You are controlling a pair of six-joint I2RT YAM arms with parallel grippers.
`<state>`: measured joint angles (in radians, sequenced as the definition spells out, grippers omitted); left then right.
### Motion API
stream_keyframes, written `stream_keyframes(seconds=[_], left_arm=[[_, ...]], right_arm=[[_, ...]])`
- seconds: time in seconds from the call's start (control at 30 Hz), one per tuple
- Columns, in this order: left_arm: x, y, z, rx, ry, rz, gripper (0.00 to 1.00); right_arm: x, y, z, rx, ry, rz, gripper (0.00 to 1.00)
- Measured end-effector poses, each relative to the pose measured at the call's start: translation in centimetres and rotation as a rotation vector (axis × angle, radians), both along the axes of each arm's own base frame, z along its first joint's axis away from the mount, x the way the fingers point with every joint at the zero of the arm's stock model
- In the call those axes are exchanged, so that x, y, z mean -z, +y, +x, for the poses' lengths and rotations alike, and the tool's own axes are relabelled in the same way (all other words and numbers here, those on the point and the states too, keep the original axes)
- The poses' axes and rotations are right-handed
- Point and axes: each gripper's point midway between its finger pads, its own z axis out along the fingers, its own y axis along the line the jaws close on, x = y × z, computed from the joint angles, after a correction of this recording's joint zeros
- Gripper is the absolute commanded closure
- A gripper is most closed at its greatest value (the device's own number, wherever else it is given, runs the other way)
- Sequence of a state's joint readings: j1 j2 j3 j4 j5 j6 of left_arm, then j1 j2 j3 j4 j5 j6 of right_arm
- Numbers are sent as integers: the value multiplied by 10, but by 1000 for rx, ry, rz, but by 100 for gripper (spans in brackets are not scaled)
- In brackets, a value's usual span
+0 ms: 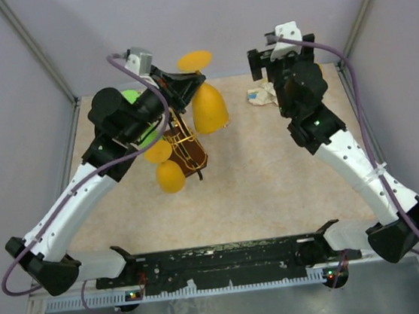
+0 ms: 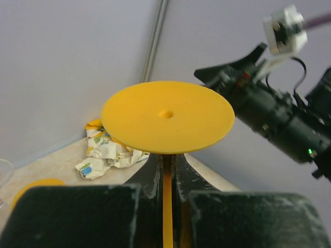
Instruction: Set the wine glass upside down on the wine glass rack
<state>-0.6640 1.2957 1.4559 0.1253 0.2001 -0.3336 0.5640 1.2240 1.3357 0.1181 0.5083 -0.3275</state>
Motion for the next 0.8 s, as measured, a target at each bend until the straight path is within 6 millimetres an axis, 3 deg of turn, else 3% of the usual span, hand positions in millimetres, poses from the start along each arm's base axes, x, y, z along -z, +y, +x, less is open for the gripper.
stream_keyframes(seconds=[0.1,0.23,0.4,0.57,0.8], left_arm=[[7,-17,-20,2,-46,56,100],[31,-39,-52,12,-93,137,100],[93,-51,-88,6,-107,219,100],[136,-49,-88,-91,-96,263,100],[138,-47,-75,-321,-115,237,100]], right_arm=[[1,-22,12,56,39,42,2],[24,-37,30,102,122,52,1],[61,-48,42,126,240,38,1],[66,-53,43,129,260,43,1],[69,-53,43,128,269,42,1]])
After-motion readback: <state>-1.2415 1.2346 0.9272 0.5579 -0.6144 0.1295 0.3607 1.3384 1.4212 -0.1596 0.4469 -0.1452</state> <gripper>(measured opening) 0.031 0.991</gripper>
